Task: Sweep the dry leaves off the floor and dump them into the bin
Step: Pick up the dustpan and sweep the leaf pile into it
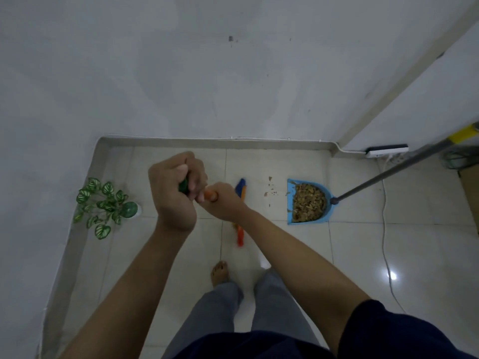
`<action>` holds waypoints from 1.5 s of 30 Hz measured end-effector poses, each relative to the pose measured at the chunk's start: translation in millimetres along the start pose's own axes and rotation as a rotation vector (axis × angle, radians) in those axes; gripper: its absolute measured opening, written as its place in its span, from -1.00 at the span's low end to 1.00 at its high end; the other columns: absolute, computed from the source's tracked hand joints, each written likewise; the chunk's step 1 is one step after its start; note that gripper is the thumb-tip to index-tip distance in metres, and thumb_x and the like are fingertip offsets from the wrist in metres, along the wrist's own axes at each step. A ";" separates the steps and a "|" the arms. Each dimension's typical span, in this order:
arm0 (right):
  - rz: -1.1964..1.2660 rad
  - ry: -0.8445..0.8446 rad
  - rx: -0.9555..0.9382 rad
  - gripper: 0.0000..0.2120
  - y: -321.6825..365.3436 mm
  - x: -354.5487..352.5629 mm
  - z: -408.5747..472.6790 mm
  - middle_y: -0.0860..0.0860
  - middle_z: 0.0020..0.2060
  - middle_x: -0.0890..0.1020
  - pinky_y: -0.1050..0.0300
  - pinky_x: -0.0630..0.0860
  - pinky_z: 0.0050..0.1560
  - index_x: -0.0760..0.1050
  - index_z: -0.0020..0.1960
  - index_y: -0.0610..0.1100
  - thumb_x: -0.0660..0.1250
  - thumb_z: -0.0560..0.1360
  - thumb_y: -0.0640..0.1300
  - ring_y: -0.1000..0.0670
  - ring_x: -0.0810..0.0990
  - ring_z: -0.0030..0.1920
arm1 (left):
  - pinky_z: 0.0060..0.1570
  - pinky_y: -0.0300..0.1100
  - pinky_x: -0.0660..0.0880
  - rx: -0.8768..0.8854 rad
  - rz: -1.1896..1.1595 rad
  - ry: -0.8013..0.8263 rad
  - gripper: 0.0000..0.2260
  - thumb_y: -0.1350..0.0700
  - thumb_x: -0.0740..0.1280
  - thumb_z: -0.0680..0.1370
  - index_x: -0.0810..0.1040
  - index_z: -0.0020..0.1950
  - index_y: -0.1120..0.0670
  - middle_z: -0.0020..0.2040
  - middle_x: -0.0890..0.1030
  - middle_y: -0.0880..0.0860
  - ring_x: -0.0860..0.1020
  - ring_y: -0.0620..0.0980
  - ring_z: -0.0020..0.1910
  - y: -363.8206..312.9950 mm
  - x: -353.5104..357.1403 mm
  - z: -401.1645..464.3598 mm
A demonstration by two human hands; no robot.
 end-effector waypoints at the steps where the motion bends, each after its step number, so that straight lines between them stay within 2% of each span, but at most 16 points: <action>1: 0.014 -0.062 -0.007 -0.48 5.7 -10.1 1.2 0.09 -0.60 0.25 0.17 0.18 -0.40 0.10 -0.54 0.00 0.29 0.45 -0.26 0.07 0.23 -0.53 | -0.55 -0.17 0.03 0.026 -0.017 0.032 -0.76 0.08 0.08 0.38 0.32 -0.50 -0.02 -0.59 0.30 -0.15 0.19 -0.08 -0.64 -7.2 6.5 6.4; 6: 0.164 -0.406 0.009 -0.52 6.7 -55.2 15.5 0.05 -0.62 0.35 0.17 0.25 -0.42 0.22 -0.58 -0.02 0.31 0.37 -0.38 -0.02 0.36 -0.51 | -0.56 0.00 0.03 0.098 0.013 0.241 -0.77 0.13 0.07 0.34 0.25 -0.53 0.10 -0.58 0.30 -0.20 0.22 -0.02 -0.66 -19.6 39.1 40.5; 10: 0.166 -0.499 0.111 -0.46 -23.5 -68.3 10.9 0.13 -0.61 0.22 0.27 0.11 -0.44 0.07 -0.54 0.04 0.28 0.36 -0.39 0.06 0.25 -0.50 | -0.56 0.05 0.06 -0.034 0.082 0.372 -0.79 0.10 0.10 0.27 0.27 -0.56 0.13 -0.63 0.27 -0.10 0.16 0.09 -0.65 14.5 59.3 45.7; 14: 0.206 -0.572 0.205 -0.56 -50.2 -61.3 -21.3 0.13 -0.61 0.19 0.31 0.09 -0.48 0.07 -0.54 0.03 0.21 0.36 -0.26 0.14 0.15 -0.53 | -0.58 0.00 0.05 -0.135 0.052 0.465 -0.80 0.09 0.11 0.28 0.25 -0.56 0.07 -0.64 0.27 -0.09 0.16 0.02 -0.67 33.2 76.1 39.9; 17: 0.239 -0.623 0.213 -0.68 -51.5 -58.8 -31.1 -0.01 -0.62 0.31 0.14 0.18 -0.46 0.29 -0.57 -0.19 0.17 0.33 -0.14 0.01 0.27 -0.50 | -0.57 -0.14 0.04 -0.146 0.002 0.480 -0.80 0.09 0.10 0.31 0.30 -0.54 -0.02 -0.62 0.29 -0.16 0.18 -0.06 -0.67 24.8 80.4 42.2; 19: 0.240 -0.670 0.187 -0.69 -41.4 -65.1 -26.3 -0.08 -0.58 0.38 0.07 0.27 -0.45 0.40 -0.49 -0.31 0.22 0.37 -0.18 -0.02 0.32 -0.49 | -0.57 -0.13 0.02 -0.115 -0.008 0.483 -0.79 0.10 0.09 0.33 0.31 -0.53 -0.02 -0.61 0.29 -0.16 0.18 -0.05 -0.67 8.2 82.1 47.2; 22: 0.256 -0.641 0.135 -0.72 -12.2 -76.3 -17.4 -0.06 -0.56 0.42 0.02 0.37 -0.42 0.45 -0.45 -0.31 0.31 0.42 -0.28 -0.01 0.36 -0.48 | -0.55 -0.07 0.05 -0.042 0.030 0.491 -0.76 0.10 0.05 0.36 0.32 -0.51 -0.02 -0.60 0.30 -0.18 0.20 -0.02 -0.66 -22.6 79.5 55.7; 26: 0.254 -0.436 0.111 -0.53 21.0 -77.9 -7.1 0.05 -0.61 0.33 0.17 0.21 -0.43 0.25 -0.56 -0.08 0.34 0.46 -0.23 0.00 0.36 -0.45 | -0.47 -0.05 0.19 0.014 0.138 0.536 -0.73 0.09 0.01 0.38 0.36 -0.49 -0.01 -0.59 0.33 -0.15 0.31 0.01 -0.63 -47.8 61.5 63.5; 27: 0.229 -0.356 0.104 -0.58 22.8 -73.6 -3.4 0.00 -0.59 0.38 0.18 0.20 -0.43 0.32 -0.54 -0.14 0.34 0.46 -0.21 -0.02 0.39 -0.43 | -0.45 -0.11 0.23 -0.001 0.167 0.552 -0.73 0.09 0.02 0.38 0.37 -0.49 0.00 -0.59 0.33 -0.14 0.32 0.02 -0.63 -47.0 57.1 62.6; 30: 0.116 -0.106 0.140 -0.71 14.2 -53.2 1.1 -0.21 -0.34 0.60 0.23 0.25 -0.42 0.52 -0.26 -0.35 0.33 0.47 -0.11 -0.12 0.54 -0.29 | -0.51 -0.19 0.21 -0.067 0.211 0.553 -0.76 0.09 0.07 0.35 0.34 -0.51 0.06 -0.61 0.29 -0.13 0.25 0.02 -0.66 -29.1 49.7 48.4; 32: 0.072 -0.019 0.177 -0.68 0.3 -41.4 -4.4 -0.17 -0.42 0.55 0.22 0.20 -0.48 0.45 -0.37 -0.30 0.32 0.47 -0.13 -0.16 0.52 -0.29 | -0.53 -0.20 0.18 -0.098 0.178 0.512 -0.78 0.10 0.08 0.34 0.33 -0.52 0.05 -0.61 0.28 -0.14 0.22 -0.03 -0.67 -11.3 44.2 36.7; 34: 0.052 -0.004 0.199 -0.59 -13.2 -36.4 -15.1 -0.03 -0.54 0.38 0.27 0.21 -0.49 0.26 -0.50 -0.17 0.32 0.47 -0.18 -0.09 0.44 -0.36 | -0.54 -0.15 0.12 -0.127 0.115 0.470 -0.78 0.10 0.07 0.34 0.35 -0.51 -0.01 -0.60 0.30 -0.17 0.22 -0.06 -0.67 6.9 36.0 27.5; 36: 0.012 0.026 0.242 -0.61 -28.5 -35.6 -28.0 -0.04 -0.51 0.40 0.34 0.24 -0.51 0.27 -0.48 -0.14 0.30 0.48 -0.18 -0.04 0.43 -0.36 | -0.53 -0.10 0.11 -0.165 0.054 0.431 -0.78 0.10 0.07 0.34 0.36 -0.50 -0.05 -0.60 0.31 -0.18 0.22 -0.09 -0.66 21.8 30.6 17.5; 39: -0.020 0.017 0.275 -0.59 -50.3 -38.4 -44.4 -0.13 -0.45 0.47 0.16 0.30 -0.39 0.24 -0.51 -0.11 0.29 0.47 -0.20 -0.07 0.44 -0.39 | -0.47 -0.18 0.16 -0.192 0.007 0.387 -0.80 0.11 0.07 0.33 0.34 -0.50 -0.02 -0.59 0.31 -0.18 0.25 -0.10 -0.65 38.9 32.2 1.2; 42: -0.036 -0.036 0.280 -0.54 -58.4 -45.9 -54.9 -0.12 -0.49 0.43 0.11 0.28 -0.35 0.18 -0.54 -0.07 0.30 0.45 -0.19 -0.08 0.42 -0.42 | -0.47 -0.17 0.17 -0.178 -0.035 0.379 -0.81 0.10 0.13 0.32 0.33 -0.51 0.02 -0.59 0.32 -0.19 0.26 -0.10 -0.64 42.0 38.3 -6.5; 45: -0.021 -0.130 0.211 -0.51 -40.7 -58.3 -56.3 -0.10 -0.54 0.39 0.13 0.24 -0.38 0.15 -0.56 -0.05 0.31 0.45 -0.20 -0.07 0.38 -0.46 | -0.42 -0.17 0.25 -0.101 -0.123 0.397 -0.76 -0.10 0.30 0.34 0.39 -0.49 -0.07 -0.57 0.34 -0.21 0.28 -0.11 -0.64 22.5 37.7 2.2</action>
Point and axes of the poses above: each hand's wrist, its own z-axis towards the middle knuckle, its own x-axis out of the palm, y = z × x, the point moved 3 cm from there along z, towards the middle knuckle
